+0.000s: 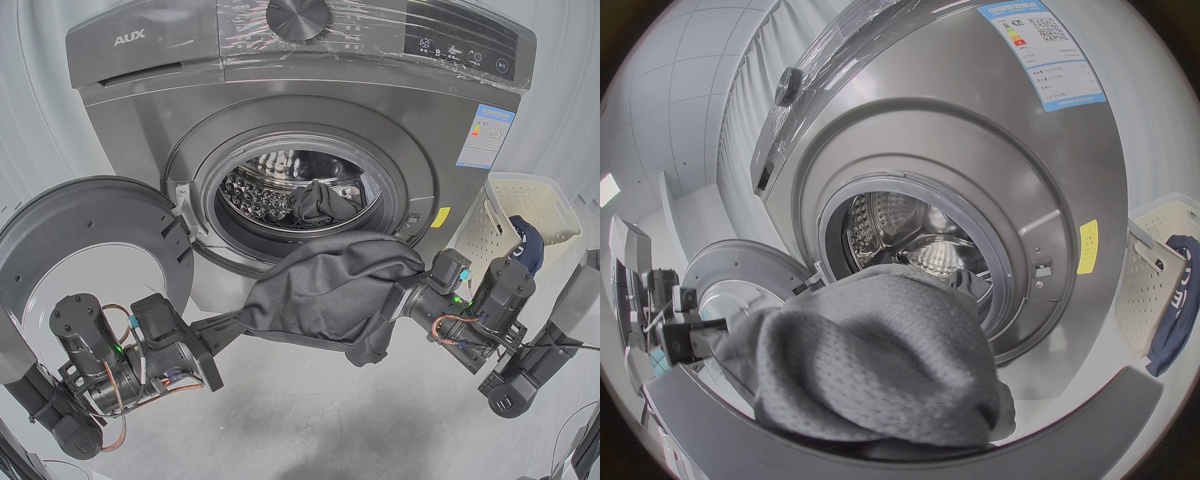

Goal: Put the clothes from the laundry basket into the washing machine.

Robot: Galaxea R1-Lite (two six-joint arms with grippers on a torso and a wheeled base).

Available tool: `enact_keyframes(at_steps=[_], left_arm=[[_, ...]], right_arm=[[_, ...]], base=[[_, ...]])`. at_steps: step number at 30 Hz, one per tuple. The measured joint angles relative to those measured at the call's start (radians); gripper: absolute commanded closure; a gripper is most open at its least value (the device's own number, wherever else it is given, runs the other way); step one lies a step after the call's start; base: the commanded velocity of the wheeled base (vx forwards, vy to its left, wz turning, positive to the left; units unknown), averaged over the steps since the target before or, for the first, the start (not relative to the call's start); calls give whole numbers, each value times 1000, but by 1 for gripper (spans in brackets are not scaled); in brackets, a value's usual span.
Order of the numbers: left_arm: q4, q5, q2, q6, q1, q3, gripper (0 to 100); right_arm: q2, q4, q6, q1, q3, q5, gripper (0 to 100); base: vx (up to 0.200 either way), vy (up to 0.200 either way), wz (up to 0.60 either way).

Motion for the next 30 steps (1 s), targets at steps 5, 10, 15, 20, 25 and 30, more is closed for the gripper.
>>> enact_keyframes(at_steps=[5, 10, 15, 20, 25, 30], left_arm=[[0, -4, 31, 8, 1, 15, 0], [0, -13, 45, 9, 4, 30, 0], [0, -24, 71, 32, 4, 83, 0], [0, -55, 103, 88, -1, 143, 0], [0, -93, 131, 142, -25, 204, 0], [0, -100, 151, 157, -36, 219, 0]], right_arm=[[-3, 0, 2, 5, -15, -1, 100], [-5, 0, 2, 6, -17, -1, 100], [-5, 0, 2, -2, -17, -1, 100], [-5, 0, 1, -26, -24, -2, 100], [-1, 0, 1, -53, -27, -2, 100], [-1, 0, 1, -49, -26, -2, 100]], base=[[0, 0, 0], [0, 0, 0], [0, 0, 0], [0, 0, 0], [0, 0, 0], [0, 0, 0]])
